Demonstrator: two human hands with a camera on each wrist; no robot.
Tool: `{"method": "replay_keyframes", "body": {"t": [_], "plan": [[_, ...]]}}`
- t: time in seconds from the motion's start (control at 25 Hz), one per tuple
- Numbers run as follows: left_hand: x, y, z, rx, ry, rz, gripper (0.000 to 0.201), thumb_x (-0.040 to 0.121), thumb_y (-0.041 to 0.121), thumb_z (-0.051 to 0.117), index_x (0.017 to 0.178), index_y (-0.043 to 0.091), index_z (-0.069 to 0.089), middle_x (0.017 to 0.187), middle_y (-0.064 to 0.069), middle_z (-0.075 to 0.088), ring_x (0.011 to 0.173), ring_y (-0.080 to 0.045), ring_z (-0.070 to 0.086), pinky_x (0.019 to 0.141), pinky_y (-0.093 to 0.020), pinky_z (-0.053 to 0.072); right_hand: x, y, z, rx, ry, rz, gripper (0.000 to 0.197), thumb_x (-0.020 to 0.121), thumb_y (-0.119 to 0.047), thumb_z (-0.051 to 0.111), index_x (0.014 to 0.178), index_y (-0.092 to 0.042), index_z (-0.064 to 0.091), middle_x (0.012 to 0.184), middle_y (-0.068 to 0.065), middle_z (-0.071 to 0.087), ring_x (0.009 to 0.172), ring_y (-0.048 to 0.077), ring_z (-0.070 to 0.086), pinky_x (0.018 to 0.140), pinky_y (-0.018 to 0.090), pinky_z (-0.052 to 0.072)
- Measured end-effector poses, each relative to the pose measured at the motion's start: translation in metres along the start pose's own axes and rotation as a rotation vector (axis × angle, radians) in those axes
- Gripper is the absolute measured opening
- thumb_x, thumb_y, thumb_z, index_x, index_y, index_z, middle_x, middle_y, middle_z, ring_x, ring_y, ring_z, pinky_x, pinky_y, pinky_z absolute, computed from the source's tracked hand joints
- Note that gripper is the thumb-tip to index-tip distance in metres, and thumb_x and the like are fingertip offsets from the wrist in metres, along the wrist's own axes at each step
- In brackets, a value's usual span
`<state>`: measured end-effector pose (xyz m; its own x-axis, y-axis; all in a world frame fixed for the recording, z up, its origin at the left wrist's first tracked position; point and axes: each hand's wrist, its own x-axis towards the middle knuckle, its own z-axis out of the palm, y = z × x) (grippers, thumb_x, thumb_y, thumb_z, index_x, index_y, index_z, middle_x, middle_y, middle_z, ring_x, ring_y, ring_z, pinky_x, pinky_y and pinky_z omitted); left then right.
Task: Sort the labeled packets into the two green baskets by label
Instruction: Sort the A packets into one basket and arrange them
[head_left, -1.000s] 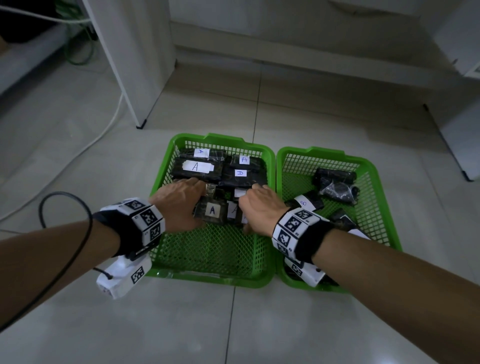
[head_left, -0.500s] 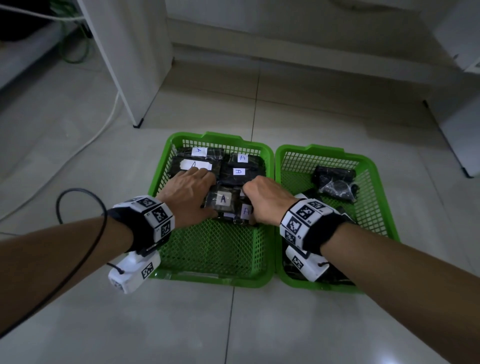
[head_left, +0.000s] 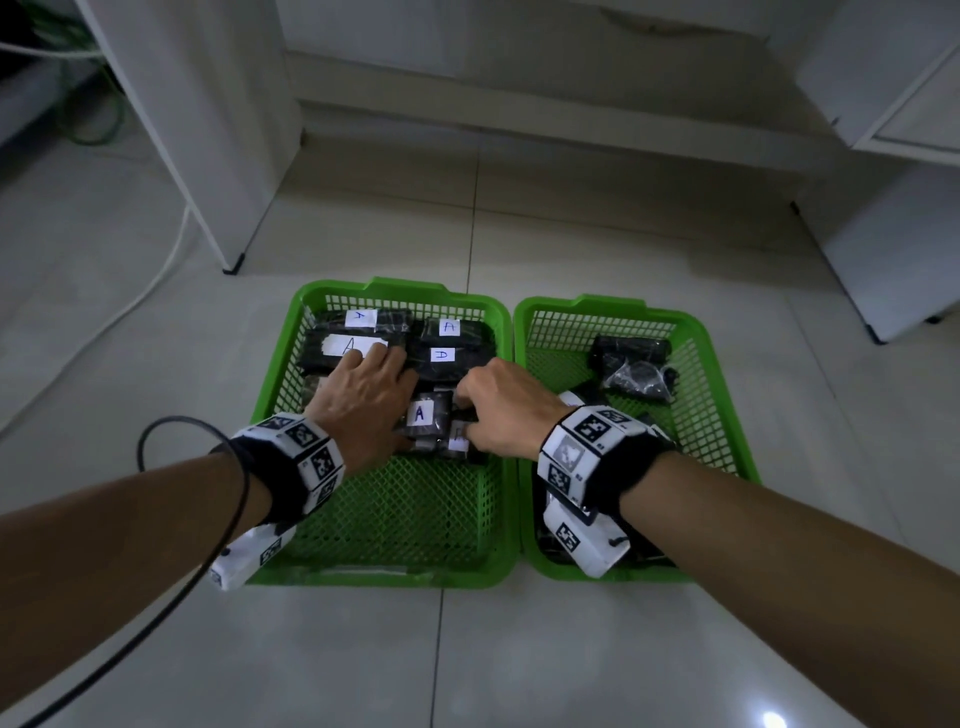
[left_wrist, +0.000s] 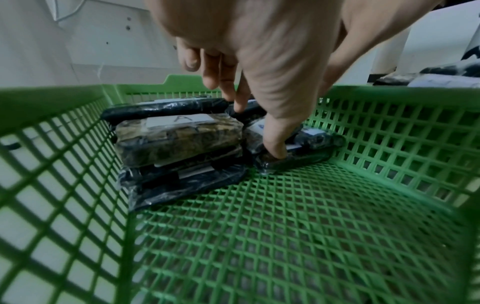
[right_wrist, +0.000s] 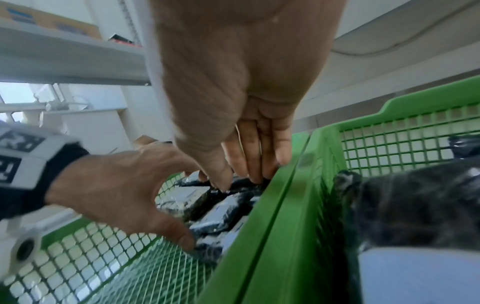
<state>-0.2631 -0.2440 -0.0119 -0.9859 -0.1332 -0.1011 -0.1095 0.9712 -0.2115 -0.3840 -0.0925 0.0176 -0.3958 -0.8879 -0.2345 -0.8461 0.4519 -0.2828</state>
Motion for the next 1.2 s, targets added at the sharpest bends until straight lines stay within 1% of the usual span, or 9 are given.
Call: {"method": "replay_keyframes", "body": {"t": [0.12, 0.28, 0.4, 0.48, 0.6, 0.72, 0.88, 1.08, 1.2], "plan": [[-0.001, 0.005, -0.011, -0.053, -0.004, 0.031, 0.069, 0.079, 0.07, 0.051, 0.126, 0.02, 0.047, 0.12, 0.0, 0.045, 0.107, -0.018, 0.044, 0.093, -0.035, 0.042, -0.009, 0.011, -0.015, 0.121, 0.137, 0.034, 0.011, 0.091, -0.021, 0.069, 0.083, -0.014, 0.071, 0.075, -0.003, 0.068, 0.064, 0.009, 0.065, 0.06, 0.018, 0.051], [0.009, 0.017, -0.04, -0.15, 0.08, 0.102, 0.04, 0.086, 0.051, 0.047, 0.107, 0.018, 0.058, 0.105, -0.001, 0.051, 0.096, -0.019, 0.05, 0.086, -0.035, 0.044, -0.04, 0.051, -0.038, 0.178, 0.311, 0.178, 0.015, 0.094, -0.026, 0.066, 0.083, -0.018, 0.073, 0.079, -0.008, 0.07, 0.071, 0.0, 0.065, 0.064, 0.005, 0.04], [0.026, 0.042, -0.064, -0.164, 0.102, 0.183, 0.029, 0.088, 0.037, 0.046, 0.1, 0.016, 0.062, 0.1, -0.003, 0.055, 0.092, -0.022, 0.055, 0.083, -0.037, 0.047, -0.082, 0.079, -0.045, 0.145, 0.306, 0.303, 0.012, 0.086, -0.024, 0.069, 0.078, -0.019, 0.076, 0.079, -0.006, 0.073, 0.072, 0.009, 0.067, 0.069, 0.026, 0.056], [0.039, 0.059, -0.083, -0.145, 0.047, 0.252, 0.027, 0.087, 0.036, 0.048, 0.097, 0.016, 0.063, 0.098, -0.002, 0.058, 0.091, -0.023, 0.058, 0.08, -0.037, 0.05, -0.113, 0.087, -0.044, 0.09, 0.267, 0.344, 0.013, 0.082, -0.024, 0.068, 0.078, -0.016, 0.077, 0.08, 0.0, 0.074, 0.074, 0.019, 0.069, 0.071, 0.036, 0.058], [0.058, 0.078, -0.107, -0.111, -0.074, 0.321, 0.022, 0.078, 0.035, 0.058, 0.088, 0.016, 0.065, 0.09, -0.001, 0.062, 0.081, -0.022, 0.063, 0.071, -0.036, 0.056, -0.147, 0.092, -0.039, 0.009, 0.222, 0.325, 0.017, 0.081, -0.021, 0.065, 0.078, -0.009, 0.077, 0.079, 0.012, 0.074, 0.074, 0.029, 0.069, 0.07, 0.041, 0.058], [0.063, 0.08, -0.103, 0.035, -0.243, 0.341, 0.024, 0.064, 0.037, 0.065, 0.075, 0.016, 0.061, 0.069, 0.001, 0.06, 0.064, -0.018, 0.061, 0.062, -0.034, 0.059, -0.163, 0.096, -0.036, 0.015, 0.217, 0.369, 0.016, 0.081, -0.023, 0.067, 0.081, -0.01, 0.076, 0.082, 0.009, 0.075, 0.077, 0.027, 0.07, 0.072, 0.04, 0.059], [0.05, 0.057, -0.063, 0.105, -0.243, 0.359, 0.066, 0.068, 0.066, 0.056, 0.116, 0.02, 0.055, 0.098, 0.0, 0.064, 0.093, -0.022, 0.061, 0.076, -0.033, 0.049, -0.151, 0.075, -0.027, 0.039, 0.178, 0.32, 0.013, 0.084, -0.027, 0.061, 0.084, -0.016, 0.069, 0.085, 0.002, 0.07, 0.077, 0.022, 0.065, 0.073, 0.039, 0.058], [0.038, 0.035, -0.035, 0.06, -0.121, 0.297, 0.052, 0.078, 0.067, 0.055, 0.108, 0.025, 0.058, 0.112, 0.003, 0.063, 0.108, -0.02, 0.058, 0.093, -0.035, 0.043, -0.103, 0.024, -0.01, 0.017, 0.065, 0.131, 0.008, 0.086, -0.019, 0.06, 0.08, -0.015, 0.058, 0.087, 0.003, 0.059, 0.088, 0.024, 0.054, 0.069, 0.034, 0.044], [0.039, 0.03, -0.023, 0.024, -0.1, 0.264, 0.053, 0.081, 0.069, 0.049, 0.11, 0.025, 0.058, 0.113, 0.002, 0.062, 0.111, -0.021, 0.055, 0.095, -0.037, 0.039, -0.076, 0.009, -0.004, -0.036, 0.049, 0.076, 0.008, 0.083, -0.018, 0.063, 0.084, -0.011, 0.063, 0.089, 0.005, 0.061, 0.09, 0.023, 0.054, 0.075, 0.038, 0.048]]}}
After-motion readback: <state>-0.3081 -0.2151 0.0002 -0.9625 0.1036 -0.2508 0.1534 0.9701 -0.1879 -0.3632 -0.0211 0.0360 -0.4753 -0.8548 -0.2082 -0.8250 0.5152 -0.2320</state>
